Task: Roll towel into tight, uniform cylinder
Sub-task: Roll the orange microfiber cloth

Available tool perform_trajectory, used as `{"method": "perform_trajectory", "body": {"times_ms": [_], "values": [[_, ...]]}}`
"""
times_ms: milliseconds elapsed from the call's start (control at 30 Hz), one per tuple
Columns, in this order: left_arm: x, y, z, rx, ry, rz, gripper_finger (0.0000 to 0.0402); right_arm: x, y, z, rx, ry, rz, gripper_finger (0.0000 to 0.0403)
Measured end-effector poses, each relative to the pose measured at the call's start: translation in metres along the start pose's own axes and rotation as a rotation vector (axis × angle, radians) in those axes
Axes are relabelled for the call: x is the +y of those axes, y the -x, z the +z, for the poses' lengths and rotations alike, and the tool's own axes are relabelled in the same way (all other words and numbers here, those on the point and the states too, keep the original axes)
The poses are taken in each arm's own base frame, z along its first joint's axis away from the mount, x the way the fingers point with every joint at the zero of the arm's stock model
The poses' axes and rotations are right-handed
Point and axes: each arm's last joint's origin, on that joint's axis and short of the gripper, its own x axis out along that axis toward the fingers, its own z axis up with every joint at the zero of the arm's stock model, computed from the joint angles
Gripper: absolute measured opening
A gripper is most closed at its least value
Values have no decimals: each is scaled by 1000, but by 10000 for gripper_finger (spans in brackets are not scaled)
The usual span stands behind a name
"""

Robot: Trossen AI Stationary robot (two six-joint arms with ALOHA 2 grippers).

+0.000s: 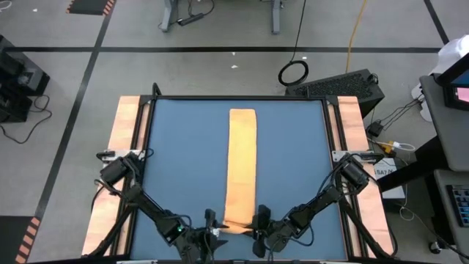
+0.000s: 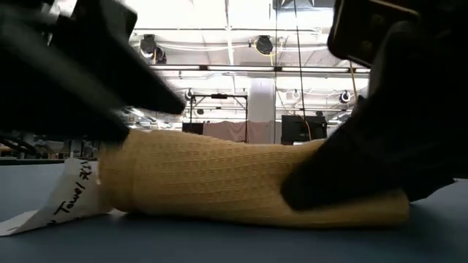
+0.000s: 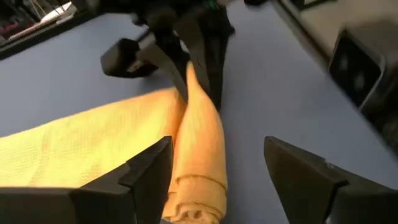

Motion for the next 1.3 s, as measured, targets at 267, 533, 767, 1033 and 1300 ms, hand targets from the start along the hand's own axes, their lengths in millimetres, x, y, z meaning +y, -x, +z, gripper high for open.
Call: {"method": "perform_trajectory", "body": {"times_ms": [267, 533, 767, 1033, 1300], "values": [[-2, -7, -8, 14, -10, 13, 238, -1, -1, 3, 10, -84, 11, 40], [15, -22, -13, 99, 88, -17, 147, -1, -1, 5, 7, -119, 15, 40], [29, -32, -15, 166, 205, -73, 73, 0, -1, 5, 6, -107, 17, 41], [32, -35, -14, 190, 269, -129, 26, 4, 8, 9, 32, 76, 24, 117], [50, -46, -11, 235, 408, -215, 24, 26, 36, -2, -29, 491, 15, 225]]}}
